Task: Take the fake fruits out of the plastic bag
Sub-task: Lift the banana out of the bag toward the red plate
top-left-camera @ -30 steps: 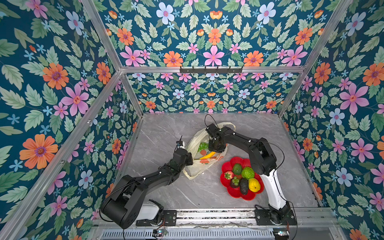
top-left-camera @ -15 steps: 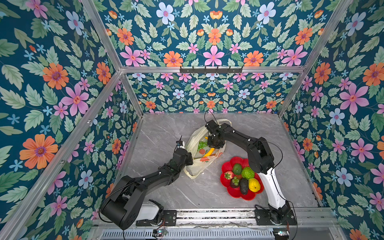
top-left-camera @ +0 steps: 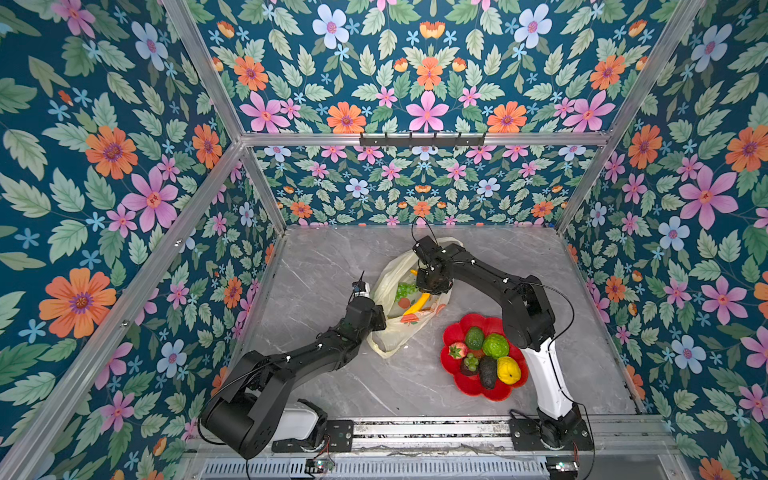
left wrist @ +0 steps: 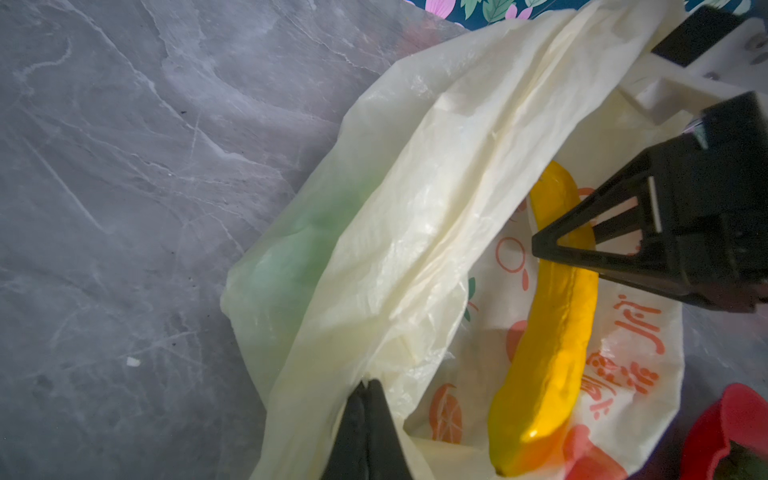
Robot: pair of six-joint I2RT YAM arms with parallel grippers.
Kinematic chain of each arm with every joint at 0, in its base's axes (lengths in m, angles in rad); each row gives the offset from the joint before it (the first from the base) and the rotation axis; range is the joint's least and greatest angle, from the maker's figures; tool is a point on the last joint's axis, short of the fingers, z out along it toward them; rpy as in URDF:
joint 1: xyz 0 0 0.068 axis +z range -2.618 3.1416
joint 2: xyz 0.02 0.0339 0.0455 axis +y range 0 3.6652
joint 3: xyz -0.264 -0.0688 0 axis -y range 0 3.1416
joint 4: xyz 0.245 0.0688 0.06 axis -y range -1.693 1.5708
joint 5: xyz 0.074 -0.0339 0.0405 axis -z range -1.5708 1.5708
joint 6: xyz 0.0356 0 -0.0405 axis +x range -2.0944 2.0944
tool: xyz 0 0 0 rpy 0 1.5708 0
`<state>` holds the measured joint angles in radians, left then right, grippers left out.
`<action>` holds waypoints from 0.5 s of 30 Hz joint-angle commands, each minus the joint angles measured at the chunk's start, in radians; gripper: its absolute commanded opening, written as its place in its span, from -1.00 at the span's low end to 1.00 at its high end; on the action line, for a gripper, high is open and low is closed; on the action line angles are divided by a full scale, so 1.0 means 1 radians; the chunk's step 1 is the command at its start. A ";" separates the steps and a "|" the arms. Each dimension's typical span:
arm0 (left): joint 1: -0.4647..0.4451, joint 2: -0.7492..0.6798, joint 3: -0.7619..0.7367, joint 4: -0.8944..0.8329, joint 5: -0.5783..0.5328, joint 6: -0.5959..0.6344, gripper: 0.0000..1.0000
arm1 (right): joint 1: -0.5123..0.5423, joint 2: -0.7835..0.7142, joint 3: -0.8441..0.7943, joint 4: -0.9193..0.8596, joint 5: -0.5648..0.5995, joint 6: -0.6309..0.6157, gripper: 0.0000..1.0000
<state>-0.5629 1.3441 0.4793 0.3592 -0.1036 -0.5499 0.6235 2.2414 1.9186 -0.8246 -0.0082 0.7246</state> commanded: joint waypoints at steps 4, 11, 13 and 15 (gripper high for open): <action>0.001 0.007 0.008 0.003 0.013 0.008 -1.00 | 0.001 -0.034 -0.005 -0.007 -0.006 -0.025 -0.45; 0.001 -0.012 -0.004 0.015 0.011 0.011 -1.00 | -0.002 -0.056 -0.009 0.002 -0.035 -0.027 -0.46; 0.000 -0.012 -0.004 0.014 0.001 0.009 -1.00 | -0.003 -0.067 -0.012 -0.004 -0.052 -0.030 -0.47; 0.001 -0.008 -0.002 0.011 0.001 0.008 -1.00 | -0.002 -0.089 -0.033 -0.007 -0.060 -0.032 -0.47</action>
<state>-0.5629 1.3365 0.4774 0.3630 -0.0898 -0.5495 0.6212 2.1796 1.8996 -0.8200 -0.0467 0.6998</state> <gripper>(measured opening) 0.051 0.265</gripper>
